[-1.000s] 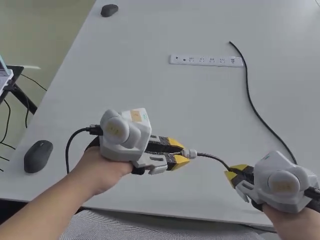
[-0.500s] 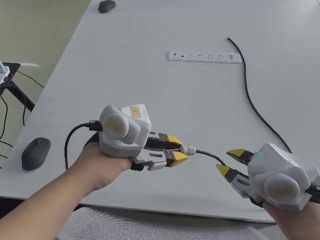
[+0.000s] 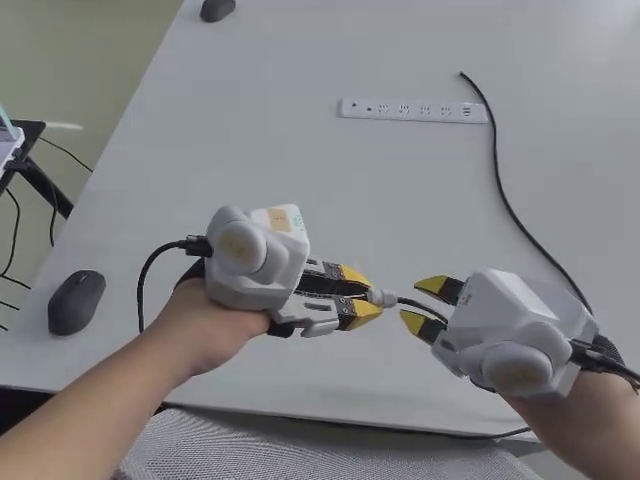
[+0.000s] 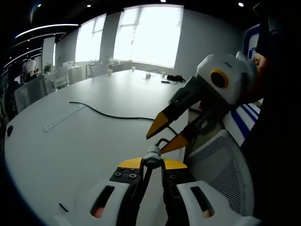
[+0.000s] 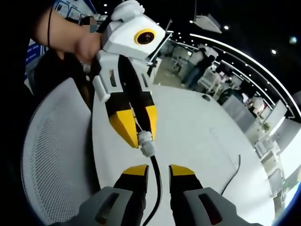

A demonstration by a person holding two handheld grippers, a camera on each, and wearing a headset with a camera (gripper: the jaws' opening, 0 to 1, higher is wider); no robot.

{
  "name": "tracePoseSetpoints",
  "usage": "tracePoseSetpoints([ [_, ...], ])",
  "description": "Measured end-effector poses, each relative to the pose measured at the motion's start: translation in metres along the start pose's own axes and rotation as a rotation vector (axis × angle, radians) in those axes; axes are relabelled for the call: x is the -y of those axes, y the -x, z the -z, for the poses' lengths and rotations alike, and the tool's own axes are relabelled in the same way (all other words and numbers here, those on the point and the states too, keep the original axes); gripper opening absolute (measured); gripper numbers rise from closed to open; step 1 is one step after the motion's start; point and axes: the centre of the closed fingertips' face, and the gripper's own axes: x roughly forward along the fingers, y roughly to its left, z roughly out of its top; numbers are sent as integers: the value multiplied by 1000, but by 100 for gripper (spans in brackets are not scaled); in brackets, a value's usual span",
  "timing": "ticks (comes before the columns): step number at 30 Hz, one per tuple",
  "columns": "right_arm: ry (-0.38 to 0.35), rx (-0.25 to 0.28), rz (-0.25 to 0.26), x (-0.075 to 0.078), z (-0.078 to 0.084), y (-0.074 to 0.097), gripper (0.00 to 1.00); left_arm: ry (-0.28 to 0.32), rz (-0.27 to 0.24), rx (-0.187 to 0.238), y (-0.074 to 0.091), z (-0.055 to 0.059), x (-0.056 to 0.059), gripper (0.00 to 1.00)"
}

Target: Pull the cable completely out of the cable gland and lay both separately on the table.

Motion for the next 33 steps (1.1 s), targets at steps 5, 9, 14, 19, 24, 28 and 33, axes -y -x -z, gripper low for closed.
tracePoseSetpoints([
  [5,24,3,-9,-1,-3,-2,10,-6,-1,-11,-2,3,1,15],
  [9,40,5,-25,-4,-4,-3,9,-5,0,-13,-3,4,2,15],
  [14,69,-1,-44,-10,-2,-5,1,-9,1,-20,-4,5,2,15],
  [19,58,-5,-39,-10,-1,-6,0,-14,0,-23,-6,6,0,15],
  [24,16,2,-31,-6,0,-6,0,-9,-1,-14,-6,4,-1,15],
  [28,-17,2,-33,-5,1,-6,0,-13,-1,-15,-7,3,-1,15],
  [33,-53,3,-31,-5,2,-7,0,-18,-1,-17,-7,2,-1,15],
])
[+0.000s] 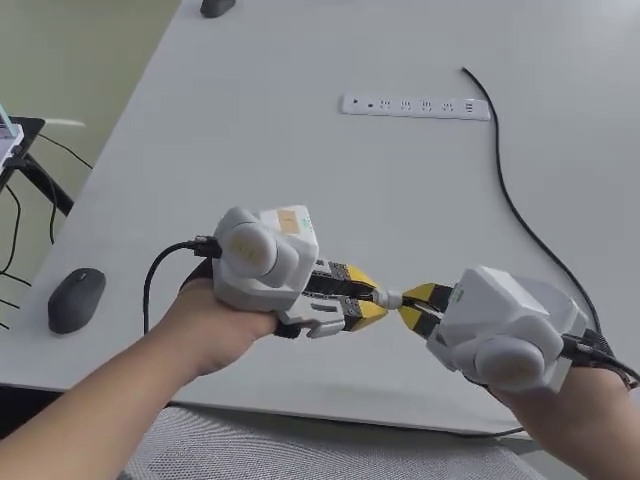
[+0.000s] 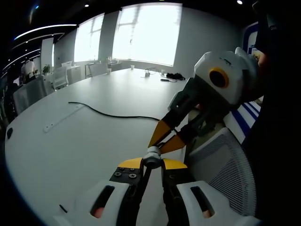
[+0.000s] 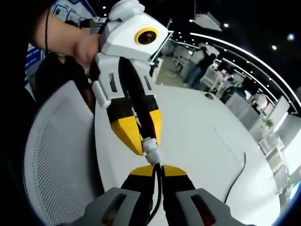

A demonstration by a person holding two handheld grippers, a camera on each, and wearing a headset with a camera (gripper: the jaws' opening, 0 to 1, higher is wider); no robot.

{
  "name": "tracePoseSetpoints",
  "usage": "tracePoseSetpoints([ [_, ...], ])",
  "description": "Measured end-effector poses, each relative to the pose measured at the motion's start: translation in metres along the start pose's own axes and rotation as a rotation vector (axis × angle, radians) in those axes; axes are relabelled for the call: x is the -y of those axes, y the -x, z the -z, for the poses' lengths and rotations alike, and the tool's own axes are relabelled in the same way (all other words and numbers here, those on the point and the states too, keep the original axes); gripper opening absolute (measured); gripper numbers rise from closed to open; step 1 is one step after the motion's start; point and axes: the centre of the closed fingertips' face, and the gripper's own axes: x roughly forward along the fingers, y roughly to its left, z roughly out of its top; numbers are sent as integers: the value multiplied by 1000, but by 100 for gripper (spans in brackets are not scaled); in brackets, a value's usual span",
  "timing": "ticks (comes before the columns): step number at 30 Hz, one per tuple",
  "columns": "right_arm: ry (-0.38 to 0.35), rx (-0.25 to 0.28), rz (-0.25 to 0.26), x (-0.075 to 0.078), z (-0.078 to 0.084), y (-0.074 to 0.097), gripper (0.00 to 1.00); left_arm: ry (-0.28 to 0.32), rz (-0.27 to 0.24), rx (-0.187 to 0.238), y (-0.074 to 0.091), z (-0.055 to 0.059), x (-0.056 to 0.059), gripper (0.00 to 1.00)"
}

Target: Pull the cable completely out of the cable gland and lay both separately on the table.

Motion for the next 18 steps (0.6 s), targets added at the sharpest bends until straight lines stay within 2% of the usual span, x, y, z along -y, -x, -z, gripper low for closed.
tracePoseSetpoints([
  [9,-68,-23,31,9,11,0,0,3,-7,7,4,-2,-3,15],
  [18,-213,-43,46,18,30,1,0,-2,-8,14,6,-5,-3,15],
])
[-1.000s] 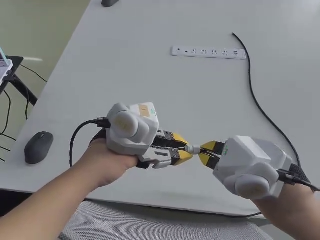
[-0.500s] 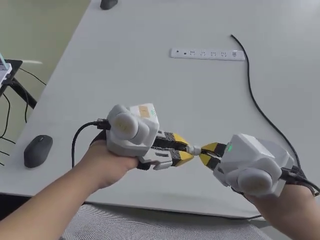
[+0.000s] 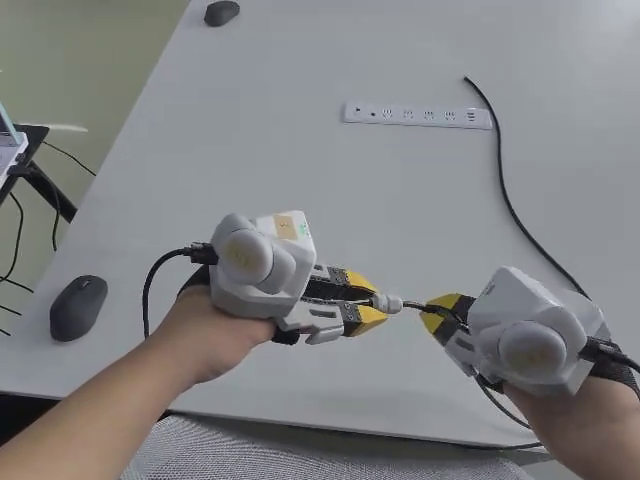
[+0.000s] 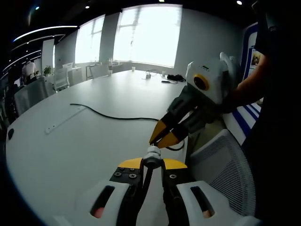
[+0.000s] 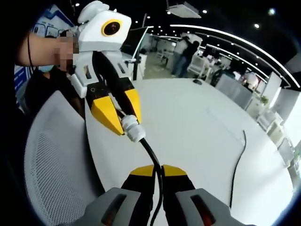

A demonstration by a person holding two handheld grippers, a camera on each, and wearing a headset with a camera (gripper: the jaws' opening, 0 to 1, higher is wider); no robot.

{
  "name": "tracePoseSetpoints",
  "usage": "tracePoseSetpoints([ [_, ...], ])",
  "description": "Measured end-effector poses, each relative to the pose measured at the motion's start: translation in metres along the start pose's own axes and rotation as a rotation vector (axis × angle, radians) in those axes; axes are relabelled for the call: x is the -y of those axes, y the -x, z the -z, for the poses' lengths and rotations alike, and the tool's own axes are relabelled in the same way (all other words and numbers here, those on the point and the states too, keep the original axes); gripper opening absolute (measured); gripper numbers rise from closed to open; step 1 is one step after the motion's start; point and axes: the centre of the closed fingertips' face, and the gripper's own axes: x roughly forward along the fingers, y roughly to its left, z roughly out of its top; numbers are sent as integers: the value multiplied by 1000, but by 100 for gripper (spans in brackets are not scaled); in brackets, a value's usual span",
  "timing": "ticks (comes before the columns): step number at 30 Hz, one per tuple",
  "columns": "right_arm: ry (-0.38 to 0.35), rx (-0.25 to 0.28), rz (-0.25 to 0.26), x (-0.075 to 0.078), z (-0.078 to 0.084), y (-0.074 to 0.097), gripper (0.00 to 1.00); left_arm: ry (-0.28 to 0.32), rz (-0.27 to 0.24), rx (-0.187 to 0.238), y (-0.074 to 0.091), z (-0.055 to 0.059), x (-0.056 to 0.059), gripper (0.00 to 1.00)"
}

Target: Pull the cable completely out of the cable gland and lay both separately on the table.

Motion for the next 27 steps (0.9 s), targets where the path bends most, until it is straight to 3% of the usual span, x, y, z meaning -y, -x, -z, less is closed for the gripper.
tracePoseSetpoints([
  [6,-64,-19,26,7,10,-3,0,-4,-2,0,1,-1,-1,15],
  [15,-266,-25,45,16,26,-7,0,-3,-8,3,1,0,0,15],
  [22,-348,-46,68,22,41,-11,0,-2,-9,3,1,0,0,15],
  [27,-464,-68,91,29,58,-12,0,-3,-10,2,1,1,1,15],
])
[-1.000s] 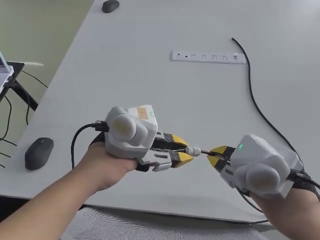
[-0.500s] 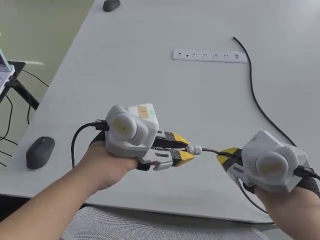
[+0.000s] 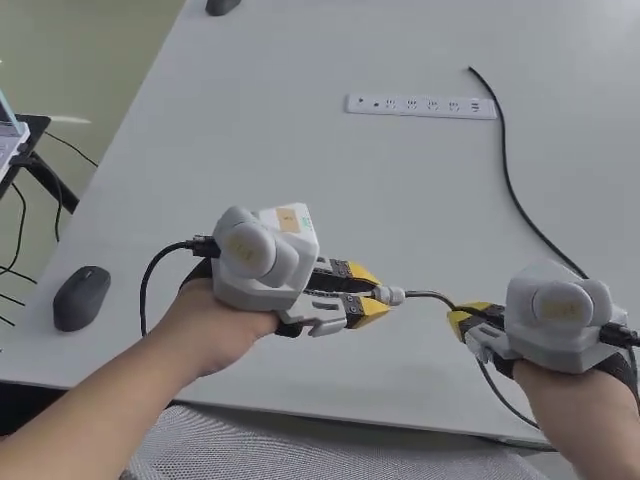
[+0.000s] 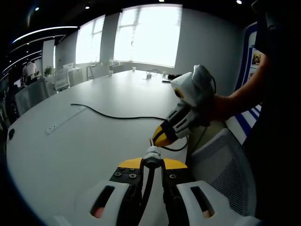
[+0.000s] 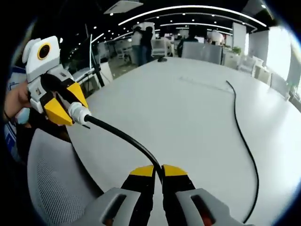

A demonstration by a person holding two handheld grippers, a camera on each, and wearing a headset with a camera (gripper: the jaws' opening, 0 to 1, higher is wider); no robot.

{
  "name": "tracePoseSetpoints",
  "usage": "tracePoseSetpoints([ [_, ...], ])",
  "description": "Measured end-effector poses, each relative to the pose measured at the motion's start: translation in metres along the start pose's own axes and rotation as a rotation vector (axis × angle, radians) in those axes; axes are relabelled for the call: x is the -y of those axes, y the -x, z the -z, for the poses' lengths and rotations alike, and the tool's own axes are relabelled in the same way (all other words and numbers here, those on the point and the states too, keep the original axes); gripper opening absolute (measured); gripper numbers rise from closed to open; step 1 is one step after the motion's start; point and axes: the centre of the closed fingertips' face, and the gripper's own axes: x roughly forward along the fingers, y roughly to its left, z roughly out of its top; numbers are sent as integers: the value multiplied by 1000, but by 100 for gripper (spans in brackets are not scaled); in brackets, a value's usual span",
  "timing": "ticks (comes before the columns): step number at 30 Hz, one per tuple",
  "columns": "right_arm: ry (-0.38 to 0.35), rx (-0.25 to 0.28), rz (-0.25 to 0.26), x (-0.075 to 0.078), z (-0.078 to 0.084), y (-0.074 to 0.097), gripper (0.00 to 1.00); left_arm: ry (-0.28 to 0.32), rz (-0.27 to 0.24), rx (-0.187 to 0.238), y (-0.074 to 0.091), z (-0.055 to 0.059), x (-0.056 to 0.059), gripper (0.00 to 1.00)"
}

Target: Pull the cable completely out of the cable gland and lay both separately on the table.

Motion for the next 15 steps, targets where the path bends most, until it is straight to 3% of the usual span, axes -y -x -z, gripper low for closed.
tracePoseSetpoints([
  [6,-105,-34,15,11,15,-4,0,0,-1,1,0,0,-1,15],
  [15,-87,-40,19,12,22,-5,0,-1,2,-2,-2,2,1,15],
])
